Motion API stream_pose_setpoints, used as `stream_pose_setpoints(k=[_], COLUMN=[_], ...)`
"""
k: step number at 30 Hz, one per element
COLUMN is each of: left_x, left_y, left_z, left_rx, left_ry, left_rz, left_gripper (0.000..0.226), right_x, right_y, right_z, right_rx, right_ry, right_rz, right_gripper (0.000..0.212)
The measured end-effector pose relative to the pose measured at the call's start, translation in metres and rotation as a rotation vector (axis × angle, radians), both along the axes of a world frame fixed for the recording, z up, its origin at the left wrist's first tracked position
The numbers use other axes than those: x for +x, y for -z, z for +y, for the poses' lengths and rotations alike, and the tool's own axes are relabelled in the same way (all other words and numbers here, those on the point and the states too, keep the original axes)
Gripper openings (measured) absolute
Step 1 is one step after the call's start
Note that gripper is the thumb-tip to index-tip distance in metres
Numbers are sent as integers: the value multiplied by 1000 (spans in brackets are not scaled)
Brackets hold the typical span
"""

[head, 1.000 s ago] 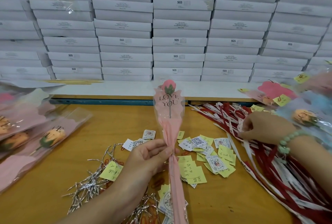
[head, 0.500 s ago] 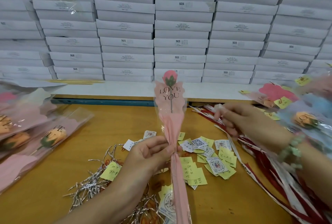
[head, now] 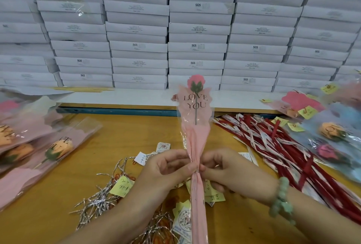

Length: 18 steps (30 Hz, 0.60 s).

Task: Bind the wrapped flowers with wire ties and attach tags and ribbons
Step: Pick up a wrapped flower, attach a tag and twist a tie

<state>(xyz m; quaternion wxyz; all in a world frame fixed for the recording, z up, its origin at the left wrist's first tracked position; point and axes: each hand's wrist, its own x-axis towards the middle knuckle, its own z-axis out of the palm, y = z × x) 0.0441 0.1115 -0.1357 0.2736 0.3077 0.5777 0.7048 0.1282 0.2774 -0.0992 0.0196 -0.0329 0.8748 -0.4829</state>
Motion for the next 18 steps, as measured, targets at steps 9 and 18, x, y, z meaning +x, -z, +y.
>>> stream_pose_setpoints(k=[9, 18], left_x=[-6, -5], left_y=[4, 5], left_z=[-1, -2], left_rx=[-47, -25], left_ry=[-55, -24], left_rz=[-26, 5], left_gripper=[35, 27], right_x=[-1, -1], right_y=[-1, -13], right_z=[6, 9], right_rx=[-54, 18], right_ry=[33, 57], right_rz=[-136, -139], right_gripper=[13, 16])
